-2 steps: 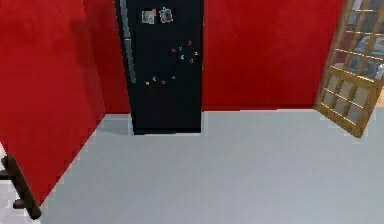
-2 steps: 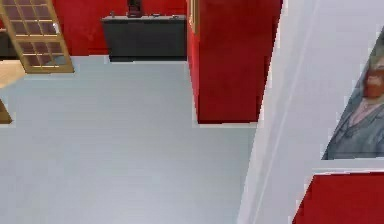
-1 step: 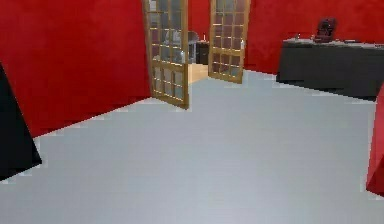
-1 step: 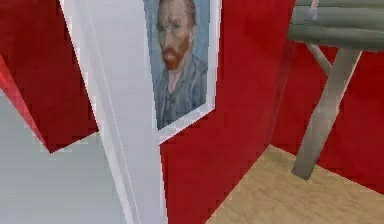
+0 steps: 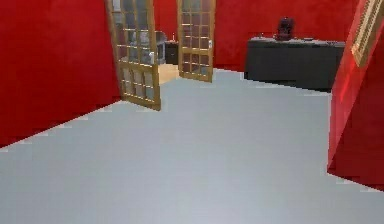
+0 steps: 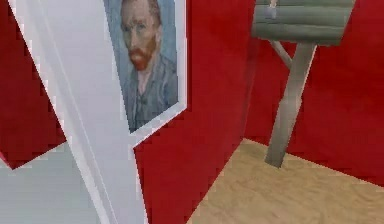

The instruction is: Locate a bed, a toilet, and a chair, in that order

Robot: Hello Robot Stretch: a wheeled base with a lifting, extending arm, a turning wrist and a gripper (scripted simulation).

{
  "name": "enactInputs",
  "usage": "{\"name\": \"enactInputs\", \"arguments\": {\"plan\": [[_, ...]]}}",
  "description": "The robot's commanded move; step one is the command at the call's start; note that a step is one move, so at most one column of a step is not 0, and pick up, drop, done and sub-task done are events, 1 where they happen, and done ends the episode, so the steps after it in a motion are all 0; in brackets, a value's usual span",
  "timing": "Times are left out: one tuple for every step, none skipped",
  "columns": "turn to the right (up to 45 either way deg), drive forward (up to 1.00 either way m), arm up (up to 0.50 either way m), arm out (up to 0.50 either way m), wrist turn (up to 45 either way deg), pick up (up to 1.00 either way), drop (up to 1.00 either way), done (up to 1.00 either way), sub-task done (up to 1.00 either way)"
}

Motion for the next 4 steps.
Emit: {"name": "enactInputs", "arguments": {"plan": [[0.0,1.00,0.00,0.00,0.0,0.00,0.00,0.00,0.00],[3.0,0.00,0.00,0.00,0.0,0.00,0.00,0.00,0.00],[0.0,1.00,0.00,0.00,0.0,0.00,0.00,0.00,0.00],[0.0,1.00,0.00,0.00,0.0,0.00,0.00,0.00,0.00]]}}
